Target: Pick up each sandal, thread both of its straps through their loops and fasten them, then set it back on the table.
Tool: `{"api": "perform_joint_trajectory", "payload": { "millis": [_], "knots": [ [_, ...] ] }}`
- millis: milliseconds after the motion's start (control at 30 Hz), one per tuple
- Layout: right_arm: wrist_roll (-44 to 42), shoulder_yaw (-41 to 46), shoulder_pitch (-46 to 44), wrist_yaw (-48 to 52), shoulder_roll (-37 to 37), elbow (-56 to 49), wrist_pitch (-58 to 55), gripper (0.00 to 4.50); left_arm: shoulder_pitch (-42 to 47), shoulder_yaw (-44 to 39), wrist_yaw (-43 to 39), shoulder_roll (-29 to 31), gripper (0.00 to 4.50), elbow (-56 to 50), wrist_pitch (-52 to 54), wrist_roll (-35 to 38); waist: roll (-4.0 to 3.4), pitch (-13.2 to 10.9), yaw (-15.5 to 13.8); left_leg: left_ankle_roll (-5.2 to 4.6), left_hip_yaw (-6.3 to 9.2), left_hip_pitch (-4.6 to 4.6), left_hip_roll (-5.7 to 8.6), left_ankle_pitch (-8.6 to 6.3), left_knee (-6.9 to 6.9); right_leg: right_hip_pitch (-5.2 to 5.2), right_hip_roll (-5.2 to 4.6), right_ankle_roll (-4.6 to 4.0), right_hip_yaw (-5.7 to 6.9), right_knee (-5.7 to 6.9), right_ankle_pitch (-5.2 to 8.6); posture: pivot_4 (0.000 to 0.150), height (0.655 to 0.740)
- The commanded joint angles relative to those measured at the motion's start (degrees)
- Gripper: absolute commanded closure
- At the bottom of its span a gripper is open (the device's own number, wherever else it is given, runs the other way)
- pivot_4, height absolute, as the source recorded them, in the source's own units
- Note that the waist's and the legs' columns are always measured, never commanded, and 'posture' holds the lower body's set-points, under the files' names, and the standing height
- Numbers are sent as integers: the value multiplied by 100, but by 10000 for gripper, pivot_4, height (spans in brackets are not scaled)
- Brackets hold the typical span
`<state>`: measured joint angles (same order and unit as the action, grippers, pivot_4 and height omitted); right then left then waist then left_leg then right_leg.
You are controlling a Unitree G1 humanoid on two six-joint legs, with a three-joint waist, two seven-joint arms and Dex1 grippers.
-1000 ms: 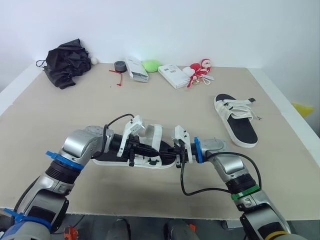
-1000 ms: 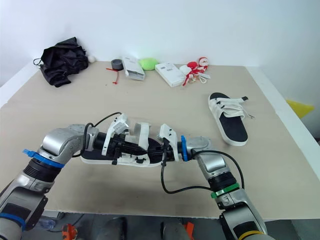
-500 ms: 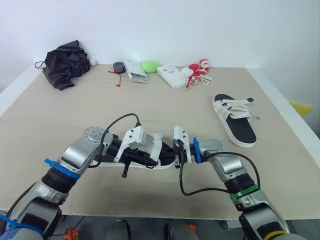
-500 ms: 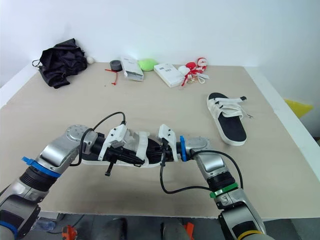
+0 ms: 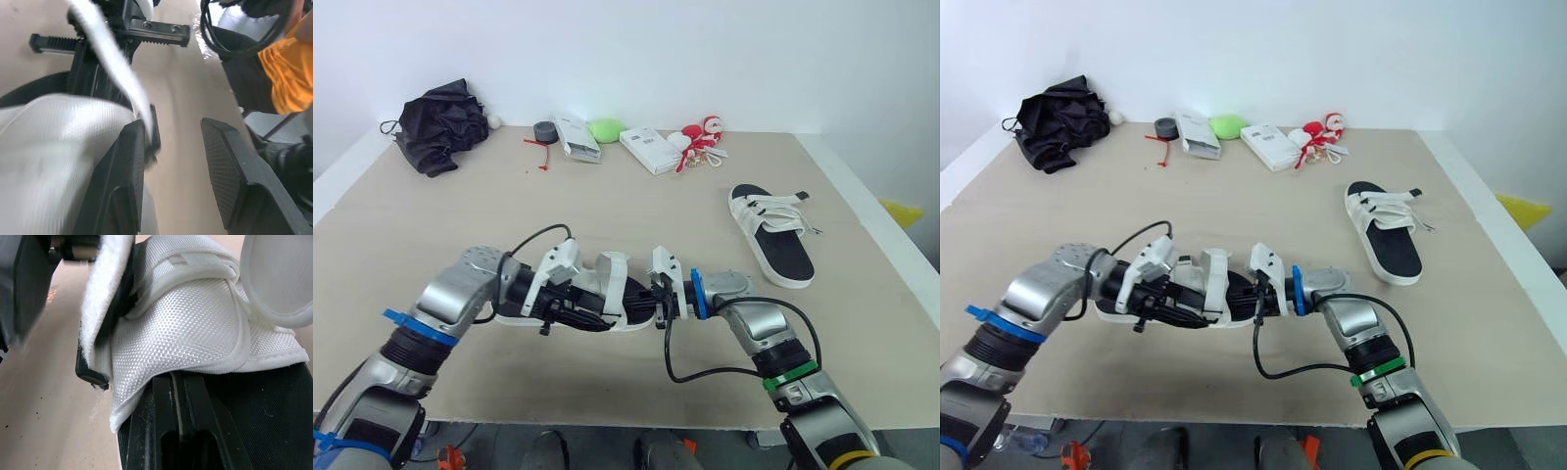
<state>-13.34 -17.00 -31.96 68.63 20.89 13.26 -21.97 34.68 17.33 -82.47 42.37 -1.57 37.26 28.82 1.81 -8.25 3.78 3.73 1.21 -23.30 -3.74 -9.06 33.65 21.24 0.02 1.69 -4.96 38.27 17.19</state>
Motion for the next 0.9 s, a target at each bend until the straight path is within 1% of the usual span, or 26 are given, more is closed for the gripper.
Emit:
{"api": "perform_joint_trajectory", "payload": {
  "millis": [33, 133, 200, 300, 367, 400, 467, 533, 733, 833, 900],
  "knots": [
    [314, -275, 265, -112, 98, 434, -191, 45000, 157, -425, -270, 440, 26203, -394, 248, 244, -1, -4, 6, 0, 1, -1, 0, 0, -1, 1, 0, 0, 0, 0, 0, 1500, 7380],
    [316, -281, 266, -99, 99, 433, -182, 45000, 243, -688, -84, 540, 26203, -313, 102, 169, 7, -11, 6, 0, 2, 0, 0, 0, 0, 7, -2, -5, 2, -3, 3, 1500, 7380],
    [321, -288, 258, -93, 94, 444, -174, 45000, 278, -934, 33, 516, 26203, -335, 137, 282, 15, -18, 14, 0, -3, 1, 1, 0, 1, 11, -4, -5, -3, -3, 4, 1500, 7380],
    [329, -300, 228, -71, 86, 482, -157, 45000, -260, -1124, -88, 772, 26203, -1111, 371, 637, 19, -26, 41, 0, -2, -2, 0, 0, 0, 8, -3, -5, -1, -3, 3, 1500, 7380],
    [330, -310, 220, -60, 87, 492, -146, 45000, -782, -1013, -138, 1030, 26203, -1648, 468, 678, 12, -29, 58, 1, -9, -8, -4, -2, -6, 5, -2, 17, -11, -3, -8, 1500, 7380],
    [329, -313, 223, -56, 89, 489, -148, 45000, -1007, -954, -3, 1021, 26203, -1771, 326, 545, 12, -30, 57, -1, -10, -6, -4, -9, -6, 3, -2, 25, -13, -2, -6, 1500, 7380],
    [333, -315, 235, -47, 92, 481, -151, 45000, -1391, -864, 341, 895, 26203, -1859, -21, 215, 13, -33, 49, -2, -6, -5, -4, -10, -6, 6, -1, 19, -9, -2, -3, 1500, 7380],
    [335, -318, 251, -43, 98, 468, -152, 45000, -1648, -845, 663, 714, 26203, -1895, -242, 44, 10, -36, 46, -4, -5, -4, -4, -9, -5, 7, -1, -5, -9, -3, 7, 1500, 7380],
    [332, -325, 287, -41, 119, 424, -168, 45000, -2019, -833, 1881, -224, 26203, -1641, -1010, -587, 23, -37, 41, -4, -22, 1, -2, -10, 0, 5, -10, -3, -26, -9, 6, 1500, 7380],
    [332, -333, 303, -42, 123, 399, -179, 45000, -2066, -823, 2199, -531, 26203, -1623, -1169, -728, 22, -37, 35, -4, -22, 1, -2, -9, 0, 4, -8, 1, -27, -8, 4, 1500, 7380],
    [331, -340, 310, -47, 123, 385, -185, 45000, -2107, -819, 2251, -613, 26203, -1661, -1146, -714, 22, -37, 35, -4, -23, 1, -1, -9, 1, 3, -7, 1, -28, -8, 3, 1500, 7380]
  ]
}}
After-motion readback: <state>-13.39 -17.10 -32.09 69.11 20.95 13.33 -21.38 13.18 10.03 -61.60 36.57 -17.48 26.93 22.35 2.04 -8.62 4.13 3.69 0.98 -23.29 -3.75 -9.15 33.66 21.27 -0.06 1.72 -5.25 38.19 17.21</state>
